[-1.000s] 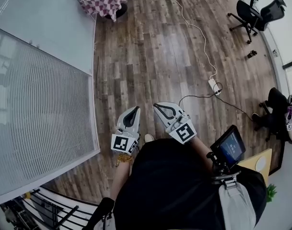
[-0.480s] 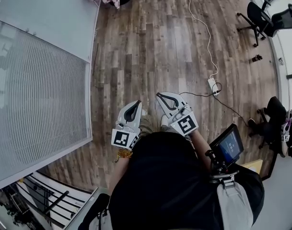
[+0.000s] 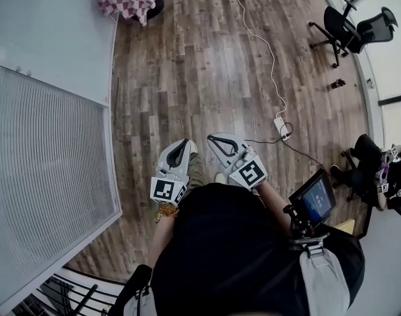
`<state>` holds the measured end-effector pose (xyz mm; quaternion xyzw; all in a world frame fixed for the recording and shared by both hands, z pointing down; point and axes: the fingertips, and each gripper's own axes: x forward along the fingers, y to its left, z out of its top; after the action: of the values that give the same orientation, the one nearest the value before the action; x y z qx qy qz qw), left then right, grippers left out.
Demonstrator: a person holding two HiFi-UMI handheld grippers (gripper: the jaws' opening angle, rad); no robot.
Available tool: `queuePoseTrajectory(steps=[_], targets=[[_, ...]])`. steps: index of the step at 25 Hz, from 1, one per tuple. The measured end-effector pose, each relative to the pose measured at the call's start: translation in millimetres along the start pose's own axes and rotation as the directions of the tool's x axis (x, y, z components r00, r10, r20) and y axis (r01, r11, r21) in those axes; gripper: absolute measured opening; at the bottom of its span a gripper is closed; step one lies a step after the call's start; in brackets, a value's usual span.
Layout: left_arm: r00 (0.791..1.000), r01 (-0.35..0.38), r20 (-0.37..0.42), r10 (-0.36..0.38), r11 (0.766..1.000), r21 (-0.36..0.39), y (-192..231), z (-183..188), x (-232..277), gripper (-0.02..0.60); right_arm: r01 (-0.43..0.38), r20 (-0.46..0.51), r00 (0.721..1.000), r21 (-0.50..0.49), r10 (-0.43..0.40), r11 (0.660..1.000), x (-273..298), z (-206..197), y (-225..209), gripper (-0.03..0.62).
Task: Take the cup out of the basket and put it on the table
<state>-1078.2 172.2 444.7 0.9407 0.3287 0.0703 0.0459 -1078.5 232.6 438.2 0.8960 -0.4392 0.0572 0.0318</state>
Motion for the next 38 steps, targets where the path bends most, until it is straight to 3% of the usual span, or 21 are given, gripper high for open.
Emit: queuePoseTrajectory(steps=[5, 9, 13, 16, 19, 27, 34, 38], targets=[[0.998, 0.054, 0.027, -0.055, 0.998, 0.045, 56.7, 30.3, 46.3, 0.006, -0.011, -0.032, 0.999, 0.02, 0.012, 1.0, 56.4, 14.9, -40.9, 0.012], [0.998, 0.069, 0.0, -0.069, 0.995, 0.072, 110.9, 26.3, 60.7, 0.006, 0.017, -0.052, 0.999, 0.062, -0.013, 0.998, 106.3, 19.5, -65.9, 0.012], [0.998, 0.065, -0.012, -0.065, 0.997, 0.042, 165.5, 22.8, 79.6, 0.006, 0.026, -0.051, 0.998, 0.051, -0.024, 0.998, 152.3, 24.3, -87.0, 0.012], [0.996, 0.083, -0.033, -0.081, 0.995, 0.047, 191.8, 22.1, 99.6, 0.006, 0.065, -0.076, 0.995, 0.082, -0.058, 0.995, 174.8, 24.1, -111.1, 0.012], [0.995, 0.096, -0.031, -0.094, 0.994, 0.048, 212.5, 31.7, 123.5, 0.006, 0.051, -0.069, 0.997, 0.107, -0.044, 0.993, 197.9, 21.3, -134.4, 0.012], [0.994, 0.104, -0.047, -0.102, 0.994, 0.031, 273.3, 34.9, 240.4, 0.006, 0.016, -0.043, 0.999, 0.104, -0.012, 0.994, 280.6, 2.9, -256.6, 0.012], [0.995, 0.077, -0.058, -0.075, 0.997, 0.029, 330.6, 74.5, 371.5, 0.006, -0.032, -0.014, 0.999, 0.101, 0.034, 0.994, 351.2, 23.1, -396.4, 0.012], [0.999, 0.048, -0.026, -0.048, 0.999, -0.019, 363.2, 94.3, 434.0, 0.006, -0.062, -0.01, 0.998, 0.126, 0.064, 0.99, 386.4, 23.3, -459.1, 0.012]])
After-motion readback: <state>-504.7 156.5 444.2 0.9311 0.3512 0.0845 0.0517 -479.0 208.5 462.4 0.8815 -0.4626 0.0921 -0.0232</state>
